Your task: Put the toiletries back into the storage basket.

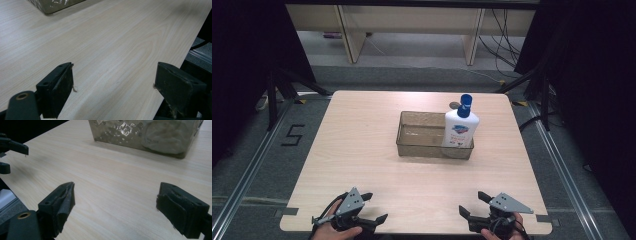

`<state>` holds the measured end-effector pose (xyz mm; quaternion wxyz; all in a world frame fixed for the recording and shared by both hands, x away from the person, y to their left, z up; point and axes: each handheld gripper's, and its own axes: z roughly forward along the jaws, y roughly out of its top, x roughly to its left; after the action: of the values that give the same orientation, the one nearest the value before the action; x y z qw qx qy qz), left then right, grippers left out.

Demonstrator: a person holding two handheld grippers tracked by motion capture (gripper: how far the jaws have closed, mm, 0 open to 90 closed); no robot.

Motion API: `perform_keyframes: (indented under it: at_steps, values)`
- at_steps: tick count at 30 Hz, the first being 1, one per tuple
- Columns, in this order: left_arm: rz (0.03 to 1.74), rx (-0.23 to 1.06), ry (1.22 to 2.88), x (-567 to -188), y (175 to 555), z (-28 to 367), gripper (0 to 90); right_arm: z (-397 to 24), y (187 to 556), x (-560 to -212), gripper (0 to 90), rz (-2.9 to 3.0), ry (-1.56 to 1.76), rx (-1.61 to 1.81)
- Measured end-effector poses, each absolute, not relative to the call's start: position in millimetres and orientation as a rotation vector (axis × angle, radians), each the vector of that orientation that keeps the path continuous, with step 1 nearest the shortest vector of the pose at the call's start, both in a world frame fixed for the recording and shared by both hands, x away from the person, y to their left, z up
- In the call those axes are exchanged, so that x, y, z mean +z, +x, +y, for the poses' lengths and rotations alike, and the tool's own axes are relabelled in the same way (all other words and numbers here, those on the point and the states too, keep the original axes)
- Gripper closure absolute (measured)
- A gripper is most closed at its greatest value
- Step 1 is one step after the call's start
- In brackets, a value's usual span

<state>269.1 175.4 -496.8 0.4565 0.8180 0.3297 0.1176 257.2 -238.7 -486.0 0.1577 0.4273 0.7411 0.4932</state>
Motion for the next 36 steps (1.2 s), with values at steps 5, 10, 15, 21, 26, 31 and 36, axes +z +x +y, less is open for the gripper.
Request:
perform_keyframes:
  at_steps: [5, 10, 15, 21, 26, 31, 36]
  values:
    - [0.815, 0.291, 2.006, -496.9, 268.5, 174.6, 14.9, -241.9, 252.4, -485.7, 15.3, 2.109, 1.239, 1.368]
    - [0.813, 0.282, 2.014, -496.2, 268.3, 174.7, 14.9, -244.9, 249.6, -487.1, 15.3, 2.094, 1.216, 1.322]
    - [0.805, 0.288, 2.019, -496.9, 268.7, 174.8, 14.9, -246.3, 243.8, -488.4, 15.4, 2.086, 1.258, 1.321]
    - [0.808, 0.286, 2.026, -496.8, 268.7, 174.4, 14.9, -248.5, 238.7, -488.7, 15.4, 2.1, 1.28, 1.324]
    - [0.815, 0.297, 2.024, -497.0, 268.3, 173.9, 14.9, -250.8, 237.4, -489.9, 15.4, 2.102, 1.269, 1.291]
    - [0.788, 0.301, 2.06, -496.8, 269.7, 175.3, 14.8, -253.3, 236.6, -490.8, 15.4, 2.107, 1.278, 1.288]
    - [0.798, 0.293, 2.042, -497.1, 268.8, 173.7, 14.9, -255.0, 235.5, -490.7, 15.4, 2.111, 1.303, 1.291]
